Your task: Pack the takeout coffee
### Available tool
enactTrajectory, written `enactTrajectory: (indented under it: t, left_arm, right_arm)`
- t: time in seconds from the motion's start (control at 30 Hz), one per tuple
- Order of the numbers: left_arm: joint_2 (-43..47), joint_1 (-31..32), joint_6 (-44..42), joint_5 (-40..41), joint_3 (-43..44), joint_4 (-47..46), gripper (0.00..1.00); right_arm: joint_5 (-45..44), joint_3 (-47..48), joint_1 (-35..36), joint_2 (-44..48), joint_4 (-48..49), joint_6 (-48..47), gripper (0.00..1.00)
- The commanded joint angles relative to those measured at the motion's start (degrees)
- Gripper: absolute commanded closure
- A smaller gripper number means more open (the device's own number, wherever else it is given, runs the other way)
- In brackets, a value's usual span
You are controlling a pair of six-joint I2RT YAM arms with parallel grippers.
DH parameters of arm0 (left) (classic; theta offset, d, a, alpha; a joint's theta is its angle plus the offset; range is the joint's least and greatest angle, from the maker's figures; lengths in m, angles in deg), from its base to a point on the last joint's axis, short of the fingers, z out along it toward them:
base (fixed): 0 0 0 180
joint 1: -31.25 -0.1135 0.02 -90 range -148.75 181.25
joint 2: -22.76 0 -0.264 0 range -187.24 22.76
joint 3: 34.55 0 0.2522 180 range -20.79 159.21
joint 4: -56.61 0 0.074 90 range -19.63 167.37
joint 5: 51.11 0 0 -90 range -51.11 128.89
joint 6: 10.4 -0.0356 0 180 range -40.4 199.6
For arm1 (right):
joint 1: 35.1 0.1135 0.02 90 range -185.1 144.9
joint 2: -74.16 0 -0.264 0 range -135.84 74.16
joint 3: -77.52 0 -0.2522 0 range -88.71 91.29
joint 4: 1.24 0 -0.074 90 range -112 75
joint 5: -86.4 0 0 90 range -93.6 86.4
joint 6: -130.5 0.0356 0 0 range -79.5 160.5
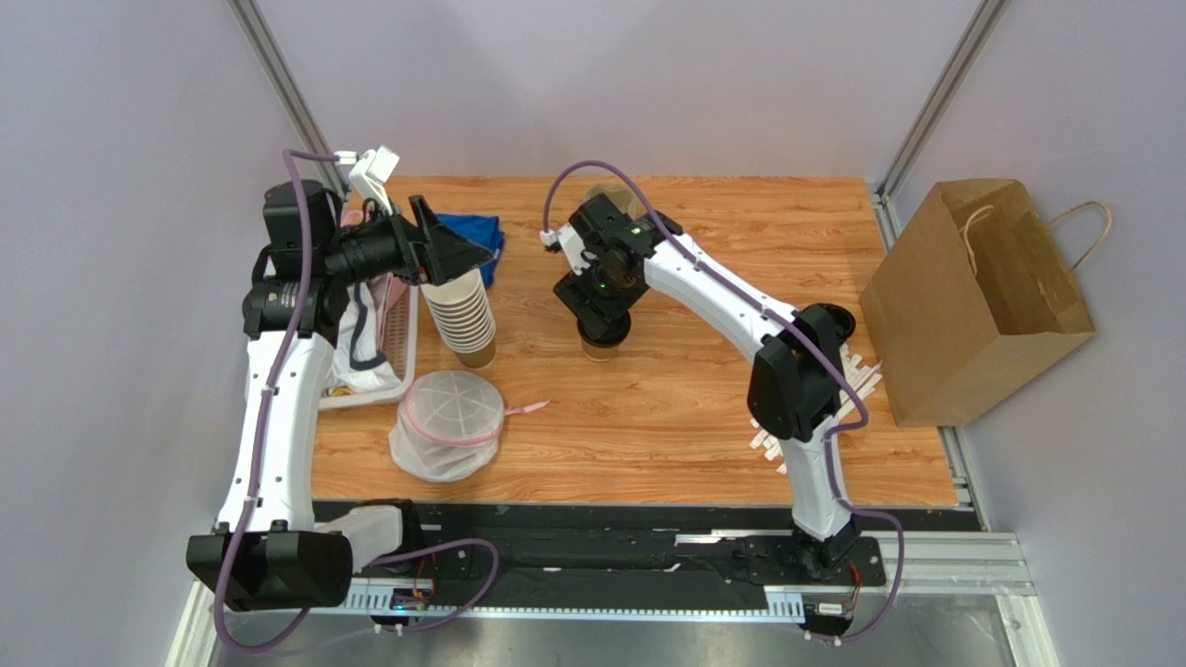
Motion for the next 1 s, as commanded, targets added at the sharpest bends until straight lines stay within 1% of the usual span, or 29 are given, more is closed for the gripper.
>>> enactTrajectory:
  t: [0.0, 0.3, 0.57, 0.67, 0.83, 0.87, 0.97]
  left_arm:
    - [-0.38, -1.69, 2.39, -2.09, -0.66, -3.13, 0.07]
    - [-0.82, -4.95, 2.57, -3.76, -1.45, -2.87, 0.07]
    - [-0.38, -5.92, 2.57, -4.46, -2.85, -2.87, 0.08]
    - [-0.30, -6.01, 2.65, -4.64, -2.94, -3.05, 0.08]
    - [0.14, -6.27, 2.22, -4.73, -2.86, -2.79, 0.08]
    - [0.14, -6.35, 2.04, -4.82, -2.85, -2.52, 0.08]
    - [0.06, -6.62, 1.69, -4.99, -2.50, -1.64, 0.08]
  right_arm:
    - [-0.37, 8.90, 1.06, -4.50, 1.62, -1.25, 0.31]
    - [-1.42, 20.94, 2.91, -12.06, 0.57, -3.62, 0.31]
    - [-1.34, 21.04, 4.31, -13.47, 0.30, -4.50, 0.29]
    - [-1.34, 21.13, 4.49, -13.73, 0.30, -4.59, 0.24]
    - [-1.16, 21.74, 4.67, -14.00, 0.39, -4.59, 0.18]
    - [-1.07, 21.83, 4.67, -13.91, 0.39, -4.50, 0.15]
    - [-0.81, 22.53, 4.84, -13.56, 0.30, -4.24, 0.08]
